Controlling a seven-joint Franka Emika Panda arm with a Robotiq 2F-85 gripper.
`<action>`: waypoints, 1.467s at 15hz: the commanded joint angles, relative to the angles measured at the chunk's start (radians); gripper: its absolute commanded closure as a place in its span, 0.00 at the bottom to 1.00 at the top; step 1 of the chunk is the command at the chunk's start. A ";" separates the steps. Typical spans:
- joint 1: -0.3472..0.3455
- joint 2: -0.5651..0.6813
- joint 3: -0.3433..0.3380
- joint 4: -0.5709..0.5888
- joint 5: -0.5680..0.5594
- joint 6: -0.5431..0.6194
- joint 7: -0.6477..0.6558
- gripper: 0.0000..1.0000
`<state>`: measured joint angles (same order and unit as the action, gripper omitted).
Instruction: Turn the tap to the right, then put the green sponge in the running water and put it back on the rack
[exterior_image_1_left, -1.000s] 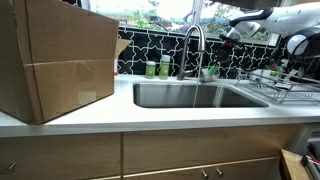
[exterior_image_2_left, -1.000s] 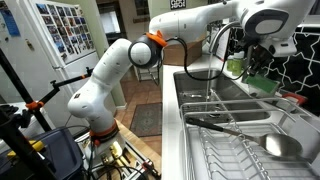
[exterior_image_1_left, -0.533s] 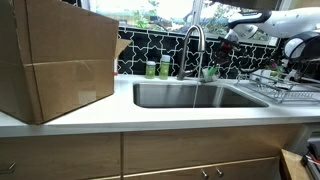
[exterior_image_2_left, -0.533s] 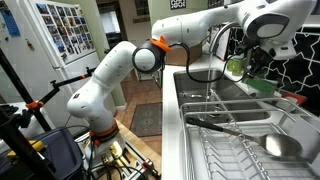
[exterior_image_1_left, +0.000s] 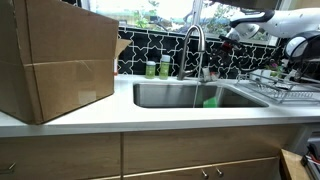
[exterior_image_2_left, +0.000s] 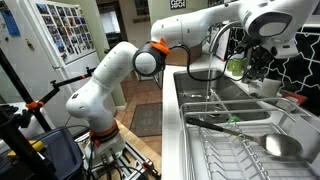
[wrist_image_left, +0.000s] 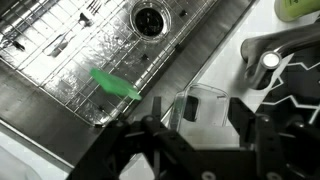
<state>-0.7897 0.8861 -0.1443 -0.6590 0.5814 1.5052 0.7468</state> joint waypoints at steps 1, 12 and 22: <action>-0.035 0.040 0.049 0.069 -0.027 -0.016 0.035 0.00; -0.033 -0.005 0.075 0.202 -0.166 -0.166 0.013 0.00; 0.003 -0.150 0.100 0.140 -0.269 -0.339 -0.235 0.00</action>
<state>-0.7787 0.7941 -0.0767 -0.4503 0.3173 1.2623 0.6045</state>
